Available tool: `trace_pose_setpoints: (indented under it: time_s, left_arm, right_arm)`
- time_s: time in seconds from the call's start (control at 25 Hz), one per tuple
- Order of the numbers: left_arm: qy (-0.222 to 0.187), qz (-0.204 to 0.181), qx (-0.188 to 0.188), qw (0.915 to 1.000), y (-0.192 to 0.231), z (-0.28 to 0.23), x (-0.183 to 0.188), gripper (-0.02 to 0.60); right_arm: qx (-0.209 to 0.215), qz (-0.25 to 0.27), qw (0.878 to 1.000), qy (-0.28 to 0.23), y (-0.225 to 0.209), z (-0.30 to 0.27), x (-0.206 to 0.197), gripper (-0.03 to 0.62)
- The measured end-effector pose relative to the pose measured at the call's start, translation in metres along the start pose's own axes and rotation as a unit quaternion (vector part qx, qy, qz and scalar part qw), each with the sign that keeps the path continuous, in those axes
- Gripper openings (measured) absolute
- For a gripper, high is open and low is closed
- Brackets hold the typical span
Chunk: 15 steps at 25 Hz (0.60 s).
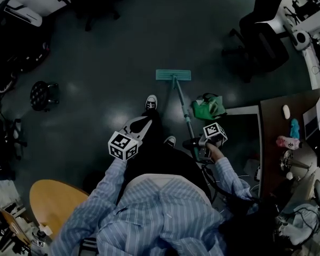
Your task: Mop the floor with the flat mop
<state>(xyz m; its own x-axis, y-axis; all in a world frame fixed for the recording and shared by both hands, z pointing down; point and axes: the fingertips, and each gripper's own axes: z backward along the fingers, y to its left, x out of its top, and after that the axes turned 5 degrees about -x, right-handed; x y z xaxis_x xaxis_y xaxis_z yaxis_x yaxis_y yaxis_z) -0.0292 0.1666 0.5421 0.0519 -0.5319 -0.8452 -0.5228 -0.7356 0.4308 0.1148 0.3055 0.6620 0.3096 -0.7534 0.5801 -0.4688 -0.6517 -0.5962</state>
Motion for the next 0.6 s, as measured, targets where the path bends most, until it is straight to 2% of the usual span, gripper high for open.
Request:
trace_pose_setpoints:
  time_s: [0.36,0.6]
  left_arm:
    - [0.001,-0.012,-0.017,0.9998,-0.038,0.005,-0.015,0.031]
    - [0.002,-0.015,-0.013,0.9998,-0.037,0.017,-0.014,0.031]
  right_arm:
    - [-0.026,0.002,0.999,0.023,-0.059,0.021,-0.072,0.009]
    - [-0.044,0.001,0.999,0.028,-0.07,0.026,-0.099,0.009]
